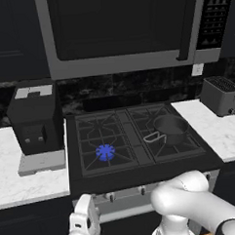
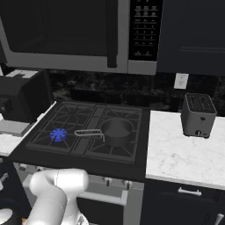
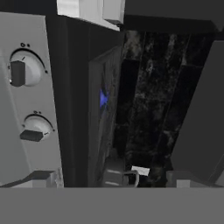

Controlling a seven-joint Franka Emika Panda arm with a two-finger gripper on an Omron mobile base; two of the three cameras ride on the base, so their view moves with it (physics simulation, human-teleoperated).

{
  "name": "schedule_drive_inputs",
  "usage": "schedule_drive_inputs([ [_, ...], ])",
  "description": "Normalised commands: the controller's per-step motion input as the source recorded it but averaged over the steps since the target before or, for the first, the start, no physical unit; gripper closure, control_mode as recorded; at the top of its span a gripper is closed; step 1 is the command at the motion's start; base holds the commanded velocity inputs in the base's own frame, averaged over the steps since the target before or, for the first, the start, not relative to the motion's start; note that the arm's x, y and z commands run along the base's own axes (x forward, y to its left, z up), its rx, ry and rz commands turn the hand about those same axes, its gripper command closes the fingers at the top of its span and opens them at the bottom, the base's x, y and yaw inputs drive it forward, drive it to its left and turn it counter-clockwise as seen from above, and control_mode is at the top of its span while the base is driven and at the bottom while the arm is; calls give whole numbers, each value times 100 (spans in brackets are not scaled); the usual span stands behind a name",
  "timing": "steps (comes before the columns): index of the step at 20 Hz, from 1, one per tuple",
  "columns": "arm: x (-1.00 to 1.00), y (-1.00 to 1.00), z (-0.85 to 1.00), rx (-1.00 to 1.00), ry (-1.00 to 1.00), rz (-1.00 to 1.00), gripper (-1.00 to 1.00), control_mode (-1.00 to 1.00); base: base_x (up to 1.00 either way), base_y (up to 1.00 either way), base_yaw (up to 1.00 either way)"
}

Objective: Turn off the front left burner of the stove.

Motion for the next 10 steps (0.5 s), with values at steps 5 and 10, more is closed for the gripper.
schedule_drive_inputs([
  [5,0,0,-64,0,-7,17,-100,-100,0,0,0],
  [10,17,0,-24,0,-13,12,-100,-100,0,0,0],
])
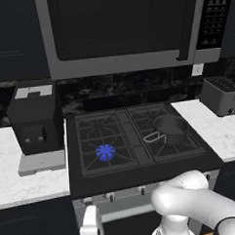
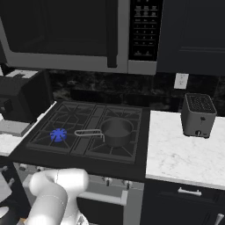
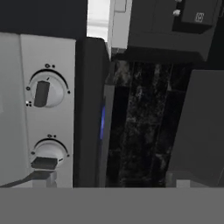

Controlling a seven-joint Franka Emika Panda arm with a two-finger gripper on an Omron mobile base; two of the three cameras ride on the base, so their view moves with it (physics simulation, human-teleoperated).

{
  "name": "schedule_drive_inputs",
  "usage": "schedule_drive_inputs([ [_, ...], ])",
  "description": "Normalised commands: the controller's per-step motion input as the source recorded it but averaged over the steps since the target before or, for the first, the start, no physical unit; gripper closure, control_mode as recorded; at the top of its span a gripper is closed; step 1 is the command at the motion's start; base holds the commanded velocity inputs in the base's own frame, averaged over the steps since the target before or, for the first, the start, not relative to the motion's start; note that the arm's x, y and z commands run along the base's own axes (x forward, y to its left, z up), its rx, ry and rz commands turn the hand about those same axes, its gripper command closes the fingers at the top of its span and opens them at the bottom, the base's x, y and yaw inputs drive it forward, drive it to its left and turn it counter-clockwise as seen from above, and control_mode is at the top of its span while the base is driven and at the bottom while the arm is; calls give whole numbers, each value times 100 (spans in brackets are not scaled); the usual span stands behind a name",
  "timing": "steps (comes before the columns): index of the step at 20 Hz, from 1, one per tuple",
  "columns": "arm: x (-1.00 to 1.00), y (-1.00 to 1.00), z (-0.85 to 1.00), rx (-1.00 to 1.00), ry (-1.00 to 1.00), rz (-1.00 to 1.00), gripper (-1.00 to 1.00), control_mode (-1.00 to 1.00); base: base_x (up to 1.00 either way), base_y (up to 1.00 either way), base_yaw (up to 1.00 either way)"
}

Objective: Turn off the front left burner of the stove.

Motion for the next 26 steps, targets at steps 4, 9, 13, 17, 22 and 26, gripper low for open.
schedule_drive_inputs([
  [4,24,0,-28,3,-8,11,-100,-100,0,0,0],
  [9,10,3,-23,5,-4,11,-100,-100,0,0,0],
  [13,24,18,-2,8,0,6,-100,-100,0,0,0],
  [17,28,18,0,0,0,5,-100,-100,0,0,0],
  [22,9,3,-13,0,0,8,-100,-100,0,0,0],
  [26,5,0,-28,0,-2,6,-100,-100,0,0,0],
])
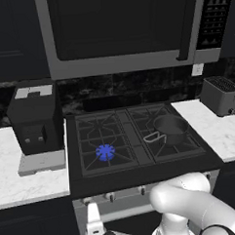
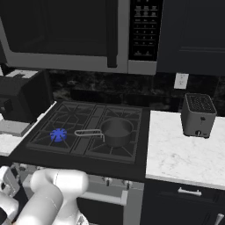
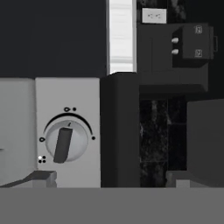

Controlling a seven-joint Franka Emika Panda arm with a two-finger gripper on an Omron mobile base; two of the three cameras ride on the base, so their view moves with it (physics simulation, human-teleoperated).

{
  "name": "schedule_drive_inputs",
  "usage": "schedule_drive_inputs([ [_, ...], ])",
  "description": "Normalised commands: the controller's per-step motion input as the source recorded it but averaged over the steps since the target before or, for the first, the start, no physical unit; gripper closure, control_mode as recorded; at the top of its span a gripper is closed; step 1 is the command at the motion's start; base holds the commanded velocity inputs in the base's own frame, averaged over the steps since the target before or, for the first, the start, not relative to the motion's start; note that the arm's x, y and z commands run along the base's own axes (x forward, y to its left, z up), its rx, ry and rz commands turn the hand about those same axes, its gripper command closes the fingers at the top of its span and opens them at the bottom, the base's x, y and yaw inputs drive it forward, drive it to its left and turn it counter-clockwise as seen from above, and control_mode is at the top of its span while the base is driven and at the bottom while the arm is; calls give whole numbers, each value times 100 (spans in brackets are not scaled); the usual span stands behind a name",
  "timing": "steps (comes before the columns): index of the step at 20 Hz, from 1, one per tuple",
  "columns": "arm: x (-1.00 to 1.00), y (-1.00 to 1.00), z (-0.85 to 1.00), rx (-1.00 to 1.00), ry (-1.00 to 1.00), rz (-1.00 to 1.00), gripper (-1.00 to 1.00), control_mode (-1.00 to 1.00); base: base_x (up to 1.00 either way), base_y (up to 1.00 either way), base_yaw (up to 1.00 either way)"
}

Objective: Turn off the front left burner of the stove.

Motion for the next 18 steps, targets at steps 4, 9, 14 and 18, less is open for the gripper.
schedule_drive_inputs([
  [4,16,0,-4,0,-3,4,-100,-100,0,0,0],
  [9,17,0,-1,0,-1,3,-100,-100,0,0,0],
  [14,2,0,-11,1,0,1,-100,-100,0,0,0],
  [18,4,0,-8,4,0,0,-100,-100,0,0,0],
])
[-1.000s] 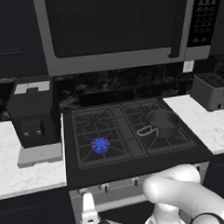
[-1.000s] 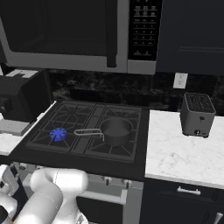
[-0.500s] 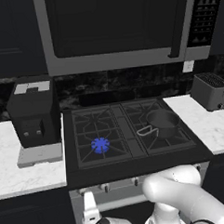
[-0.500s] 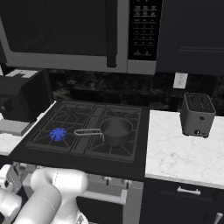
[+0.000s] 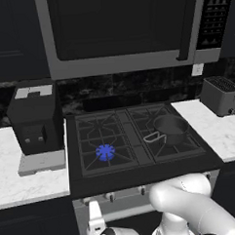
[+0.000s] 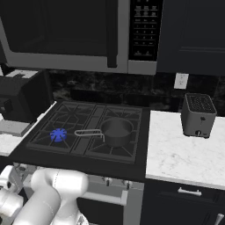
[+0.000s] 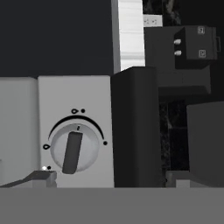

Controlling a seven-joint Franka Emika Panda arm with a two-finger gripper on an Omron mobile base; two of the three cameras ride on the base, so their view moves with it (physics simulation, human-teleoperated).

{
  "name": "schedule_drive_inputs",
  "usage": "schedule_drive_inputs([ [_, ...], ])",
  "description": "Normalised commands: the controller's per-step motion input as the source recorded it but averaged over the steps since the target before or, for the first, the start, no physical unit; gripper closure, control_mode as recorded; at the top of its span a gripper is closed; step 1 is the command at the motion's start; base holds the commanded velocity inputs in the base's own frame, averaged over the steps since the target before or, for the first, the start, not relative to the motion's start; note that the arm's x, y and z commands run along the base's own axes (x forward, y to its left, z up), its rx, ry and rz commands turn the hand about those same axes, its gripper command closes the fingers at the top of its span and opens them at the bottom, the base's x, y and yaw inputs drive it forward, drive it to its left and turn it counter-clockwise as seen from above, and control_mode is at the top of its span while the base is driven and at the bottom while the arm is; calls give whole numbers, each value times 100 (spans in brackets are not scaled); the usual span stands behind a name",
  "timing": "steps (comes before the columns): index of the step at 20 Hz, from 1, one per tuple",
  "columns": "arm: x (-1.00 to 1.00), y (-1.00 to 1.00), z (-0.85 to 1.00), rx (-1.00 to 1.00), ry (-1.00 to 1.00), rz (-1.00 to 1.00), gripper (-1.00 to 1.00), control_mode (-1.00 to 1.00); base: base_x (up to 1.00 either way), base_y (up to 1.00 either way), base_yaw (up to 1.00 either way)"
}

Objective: Turn off the front left burner of the stove.

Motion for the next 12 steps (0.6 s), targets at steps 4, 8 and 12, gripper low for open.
schedule_drive_inputs([
  [4,10,7,0,9,0,0,-100,-100,0,0,0],
  [8,11,11,0,5,0,0,-100,-100,0,0,0],
  [12,2,10,-9,3,0,0,-100,-100,0,0,0],
])
